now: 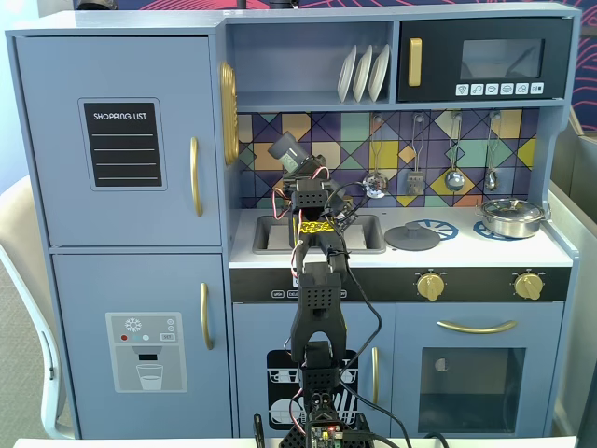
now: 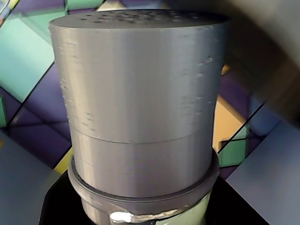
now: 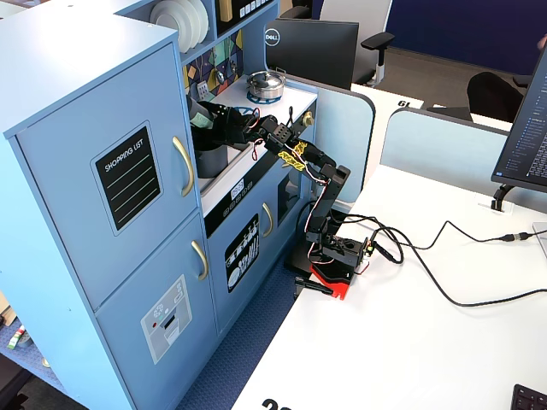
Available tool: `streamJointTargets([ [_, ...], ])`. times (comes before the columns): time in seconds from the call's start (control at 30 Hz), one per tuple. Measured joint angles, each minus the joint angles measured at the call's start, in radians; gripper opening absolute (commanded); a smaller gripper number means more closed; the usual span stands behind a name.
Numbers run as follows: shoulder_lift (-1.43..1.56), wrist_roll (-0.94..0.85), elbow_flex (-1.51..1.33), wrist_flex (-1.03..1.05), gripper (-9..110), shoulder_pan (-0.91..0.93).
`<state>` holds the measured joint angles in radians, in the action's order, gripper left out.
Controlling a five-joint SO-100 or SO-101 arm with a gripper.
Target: Put salt in the gray recipient
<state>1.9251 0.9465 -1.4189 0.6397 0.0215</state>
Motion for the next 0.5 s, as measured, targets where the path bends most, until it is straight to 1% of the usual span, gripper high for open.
streamJointTargets([
  [0.17,-0.002,0.0,0.018,0.0,0,-0.02],
  [0.3,-0.038,-0.012,0.117,-0.012,0,-0.066],
  [0.4,-0.058,-0.064,0.166,-0.032,0,-0.067],
  [0.5,-0.058,-0.169,0.172,-0.051,0,-0.044],
])
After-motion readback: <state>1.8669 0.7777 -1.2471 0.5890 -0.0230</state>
